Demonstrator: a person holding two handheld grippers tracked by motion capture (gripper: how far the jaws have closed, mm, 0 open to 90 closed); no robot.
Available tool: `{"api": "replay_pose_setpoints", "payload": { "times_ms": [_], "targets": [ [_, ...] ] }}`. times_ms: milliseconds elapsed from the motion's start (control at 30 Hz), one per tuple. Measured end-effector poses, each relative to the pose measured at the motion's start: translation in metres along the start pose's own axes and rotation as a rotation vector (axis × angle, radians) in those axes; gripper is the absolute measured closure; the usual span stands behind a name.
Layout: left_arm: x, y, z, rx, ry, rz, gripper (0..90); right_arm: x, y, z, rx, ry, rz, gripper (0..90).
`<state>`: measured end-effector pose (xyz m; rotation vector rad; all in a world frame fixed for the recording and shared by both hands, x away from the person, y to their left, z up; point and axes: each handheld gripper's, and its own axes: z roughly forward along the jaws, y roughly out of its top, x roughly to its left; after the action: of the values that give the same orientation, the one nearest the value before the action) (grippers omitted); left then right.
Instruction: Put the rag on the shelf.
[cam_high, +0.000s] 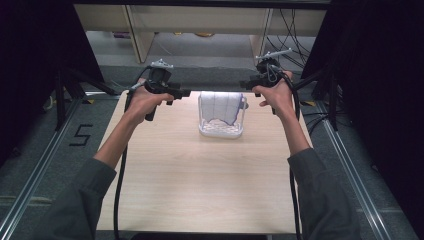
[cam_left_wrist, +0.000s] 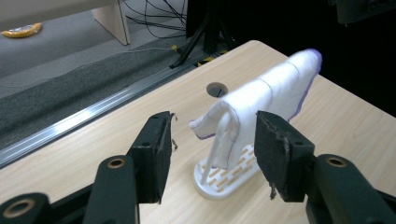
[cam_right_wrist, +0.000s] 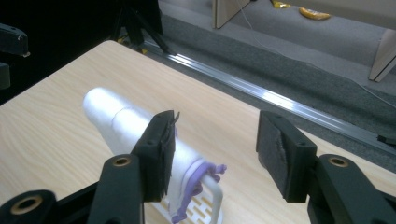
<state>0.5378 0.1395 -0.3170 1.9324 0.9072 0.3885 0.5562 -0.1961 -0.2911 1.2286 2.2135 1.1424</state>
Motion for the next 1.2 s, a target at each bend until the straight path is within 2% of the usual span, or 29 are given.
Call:
{"api": "replay_pose_setpoints", "payload": {
  "times_ms": [233,267,367,400,433,467,567,600,767,867,967,1200],
  "targets": [
    [-0.01,-0.014,-0.01,-0.014,-0.031,0.004,42.8,0.007,-0.012,-0.008,0.01,0.017,-0.018,45.2],
    [-0.015,-0.019,-0.014,0.005,-0.04,0.018,42.5,0.008,-0.015,-0.011,0.01,0.013,-0.032,44.0],
    [-0.019,-0.023,-0.016,0.009,-0.048,0.025,41.4,0.011,-0.02,-0.012,0.005,0.018,-0.026,43.7],
    [-0.022,-0.027,-0.018,0.001,-0.057,0.02,41.4,0.011,-0.022,-0.013,0.002,0.02,-0.034,43.5],
    [-0.023,-0.029,-0.019,0.009,-0.059,0.034,41.3,0.012,-0.026,-0.014,-0.005,0.032,-0.045,43.2],
    [-0.025,-0.034,-0.02,0.006,-0.063,0.023,40.9,0.014,-0.029,-0.017,0.005,0.036,-0.043,42.9],
    [-0.027,-0.041,-0.024,0.008,-0.074,0.028,40.7,0.017,-0.036,-0.019,-0.004,0.042,-0.044,41.9],
    [-0.029,-0.044,-0.024,0.0,-0.076,0.015,40.4,0.018,-0.038,-0.02,-0.008,0.038,-0.054,41.4],
    [-0.033,-0.055,-0.027,-0.017,-0.095,0.002,40.0,0.023,-0.047,-0.022,-0.008,0.047,-0.062,40.3],
    [-0.036,-0.06,-0.03,-0.023,-0.107,0.004,39.8,0.025,-0.054,-0.021,-0.014,0.053,-0.07,40.4],
    [-0.038,-0.064,-0.031,-0.027,-0.11,0.007,39.2,0.027,-0.058,-0.022,0.005,0.053,-0.059,40.3],
    [-0.047,-0.08,-0.036,-0.034,-0.116,0.008,38.0,0.033,-0.074,-0.025,-0.02,0.079,-0.075,38.4]
  ]
}}
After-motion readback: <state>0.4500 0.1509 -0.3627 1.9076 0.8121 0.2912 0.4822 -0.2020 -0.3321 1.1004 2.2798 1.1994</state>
